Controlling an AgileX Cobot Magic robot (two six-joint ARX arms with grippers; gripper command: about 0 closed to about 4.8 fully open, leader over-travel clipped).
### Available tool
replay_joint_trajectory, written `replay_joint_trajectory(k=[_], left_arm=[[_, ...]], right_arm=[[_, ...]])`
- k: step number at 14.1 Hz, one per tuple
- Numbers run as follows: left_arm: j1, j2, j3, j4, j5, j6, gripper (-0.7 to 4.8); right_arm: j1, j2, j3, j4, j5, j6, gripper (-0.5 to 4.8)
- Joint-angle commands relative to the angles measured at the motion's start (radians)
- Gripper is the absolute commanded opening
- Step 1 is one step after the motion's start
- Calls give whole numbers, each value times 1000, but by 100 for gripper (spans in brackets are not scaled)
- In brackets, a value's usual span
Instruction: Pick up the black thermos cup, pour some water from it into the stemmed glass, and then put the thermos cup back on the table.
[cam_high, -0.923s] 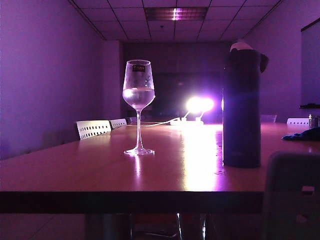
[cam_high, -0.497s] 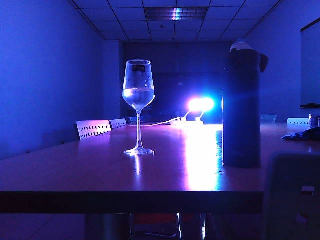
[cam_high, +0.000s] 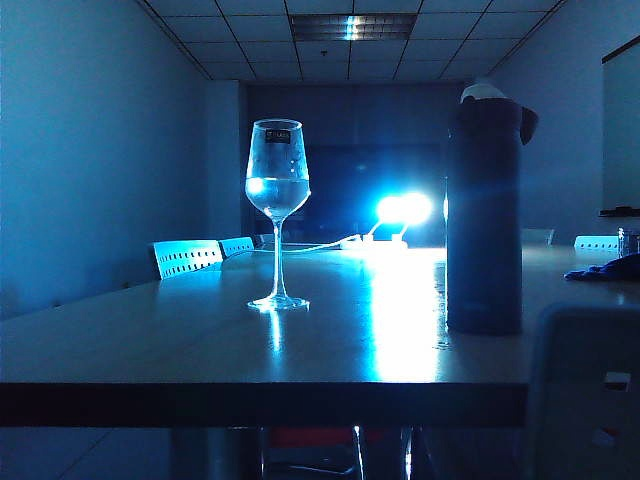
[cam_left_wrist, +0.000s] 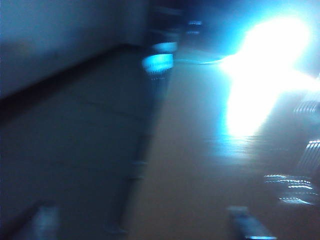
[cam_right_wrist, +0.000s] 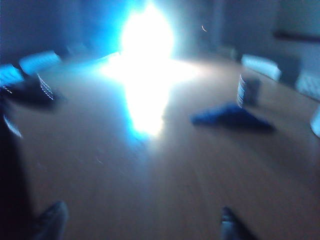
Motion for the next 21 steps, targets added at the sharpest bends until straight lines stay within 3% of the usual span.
replay_joint_trajectory(k=[1,5,8,9,11,15,17,21], left_arm=[[-2,2,107,2,71,-38,479],[-2,182,262,40,176,-38,479],[-5,427,339,207,284,-60,479],[-28,499,360,250,286,-92,479],[-129,616,378,338,255,-93,479],[-450,884,380,510,64,-26,479],[-503,980,382,584,50,-27,479],[-504,1034,412,604,38,-25,479]], right_arm=[[1,16,132,-45,-48,-33,436],[1,192,294,-31,-143,-50,431],[5,369,408,18,-154,-55,432],[5,414,427,68,-207,-51,432],[5,483,428,159,-275,-30,432],[17,717,422,187,-375,-21,442],[87,813,380,311,-391,-85,455],[203,990,291,487,-358,-156,479]])
